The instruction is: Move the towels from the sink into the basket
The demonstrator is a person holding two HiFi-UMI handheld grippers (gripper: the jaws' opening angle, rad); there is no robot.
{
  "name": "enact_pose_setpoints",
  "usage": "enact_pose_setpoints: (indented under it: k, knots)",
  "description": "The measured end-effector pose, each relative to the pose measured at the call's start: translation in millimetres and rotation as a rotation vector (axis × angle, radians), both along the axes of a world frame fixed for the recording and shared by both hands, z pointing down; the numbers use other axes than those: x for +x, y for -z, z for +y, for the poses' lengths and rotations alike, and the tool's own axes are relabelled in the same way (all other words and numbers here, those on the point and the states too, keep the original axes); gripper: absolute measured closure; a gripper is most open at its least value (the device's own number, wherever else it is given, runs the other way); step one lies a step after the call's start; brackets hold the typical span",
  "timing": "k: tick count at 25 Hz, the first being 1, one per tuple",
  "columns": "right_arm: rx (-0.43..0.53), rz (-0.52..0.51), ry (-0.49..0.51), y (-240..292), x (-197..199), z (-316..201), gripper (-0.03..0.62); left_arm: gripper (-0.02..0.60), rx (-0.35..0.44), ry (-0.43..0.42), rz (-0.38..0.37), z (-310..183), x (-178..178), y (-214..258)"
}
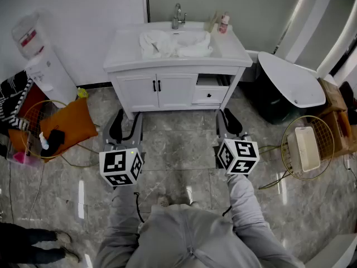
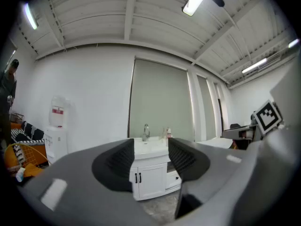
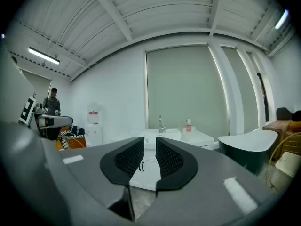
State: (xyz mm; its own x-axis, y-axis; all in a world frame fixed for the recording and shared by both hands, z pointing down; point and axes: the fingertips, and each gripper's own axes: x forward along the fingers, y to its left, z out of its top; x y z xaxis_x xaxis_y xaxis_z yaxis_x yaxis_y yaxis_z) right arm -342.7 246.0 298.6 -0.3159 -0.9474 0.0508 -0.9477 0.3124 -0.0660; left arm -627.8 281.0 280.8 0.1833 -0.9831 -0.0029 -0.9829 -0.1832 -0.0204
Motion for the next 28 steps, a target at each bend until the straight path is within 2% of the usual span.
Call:
enact_pose_setpoints:
  k: [28]
  knots:
    - [0.015, -0.047, -0.022, 0, -22, -26, 0.514, 0.334, 0.005, -0.004, 0.003, -30, -27, -4]
